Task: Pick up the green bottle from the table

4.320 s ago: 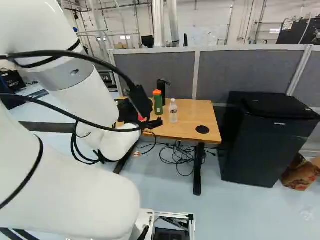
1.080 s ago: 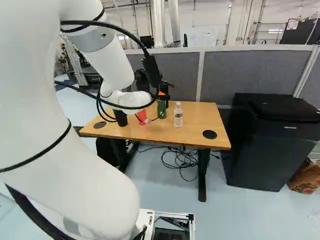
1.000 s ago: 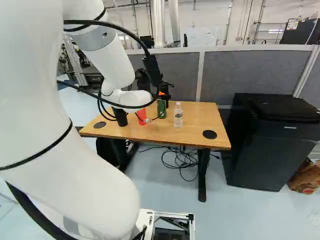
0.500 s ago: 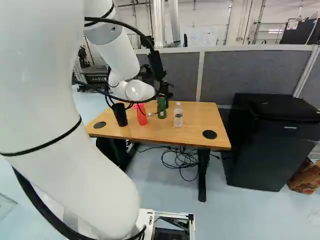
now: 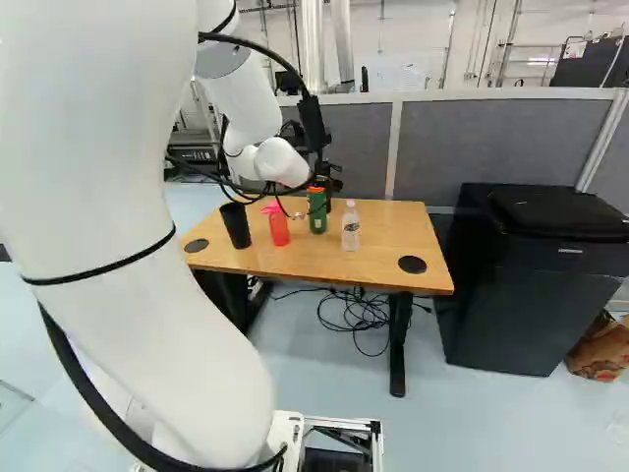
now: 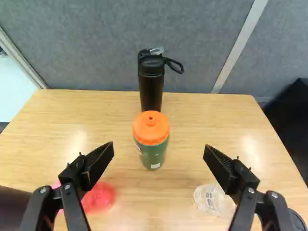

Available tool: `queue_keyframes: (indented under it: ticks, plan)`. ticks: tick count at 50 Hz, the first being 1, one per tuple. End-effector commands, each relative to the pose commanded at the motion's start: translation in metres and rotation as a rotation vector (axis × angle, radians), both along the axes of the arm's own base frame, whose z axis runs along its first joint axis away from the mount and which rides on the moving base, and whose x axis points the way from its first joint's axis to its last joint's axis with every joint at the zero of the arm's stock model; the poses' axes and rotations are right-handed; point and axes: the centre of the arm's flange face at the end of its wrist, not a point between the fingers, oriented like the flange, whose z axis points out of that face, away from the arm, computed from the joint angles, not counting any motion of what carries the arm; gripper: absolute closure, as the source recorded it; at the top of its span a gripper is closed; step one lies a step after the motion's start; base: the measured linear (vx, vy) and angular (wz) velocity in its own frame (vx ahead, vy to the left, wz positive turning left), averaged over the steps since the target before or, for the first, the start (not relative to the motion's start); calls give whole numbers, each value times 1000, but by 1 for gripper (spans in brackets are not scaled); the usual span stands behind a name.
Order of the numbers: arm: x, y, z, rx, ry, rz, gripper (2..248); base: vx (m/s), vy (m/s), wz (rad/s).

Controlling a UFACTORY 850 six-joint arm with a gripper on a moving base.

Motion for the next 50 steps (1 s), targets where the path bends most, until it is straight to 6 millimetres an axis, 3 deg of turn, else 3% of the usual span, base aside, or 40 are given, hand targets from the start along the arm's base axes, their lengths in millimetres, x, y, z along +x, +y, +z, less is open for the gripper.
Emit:
queue_keyframes:
  ticks: [29, 50]
  plan:
    - [34, -4, 14, 7, 194, 6, 3, 0, 0, 0]
    - [67, -8, 9, 7, 286, 10, 3, 0, 0, 0]
